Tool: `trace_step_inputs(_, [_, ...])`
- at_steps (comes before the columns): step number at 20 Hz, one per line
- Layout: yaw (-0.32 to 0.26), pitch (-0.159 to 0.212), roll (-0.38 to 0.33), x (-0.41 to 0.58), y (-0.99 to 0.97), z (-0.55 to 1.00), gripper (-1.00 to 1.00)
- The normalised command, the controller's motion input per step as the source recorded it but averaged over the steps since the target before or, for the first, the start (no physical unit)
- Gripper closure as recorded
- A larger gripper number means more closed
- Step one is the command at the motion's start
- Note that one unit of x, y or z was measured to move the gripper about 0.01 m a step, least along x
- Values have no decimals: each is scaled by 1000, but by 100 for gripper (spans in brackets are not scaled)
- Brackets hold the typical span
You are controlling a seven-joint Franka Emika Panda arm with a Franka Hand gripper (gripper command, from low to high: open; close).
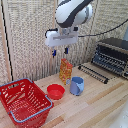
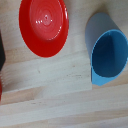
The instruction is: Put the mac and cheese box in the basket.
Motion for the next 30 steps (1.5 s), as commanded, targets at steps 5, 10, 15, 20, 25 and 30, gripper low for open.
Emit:
trace_step_inputs(5, [-100, 0, 32, 391, -587, -11, -100])
trace_step_inputs(10, [-78, 0, 49, 474, -748, 0, -100])
trace_step_inputs(15, [-4, 2, 26, 299, -451, -103, -100])
trace_step_inputs(20, [0, 17, 0, 53, -257, -239, -100])
trace_step_inputs(25, [0, 6, -3, 10, -208, -380, -100])
trace_step_inputs(30, [0, 3, -31, 5, -174, -503, -100])
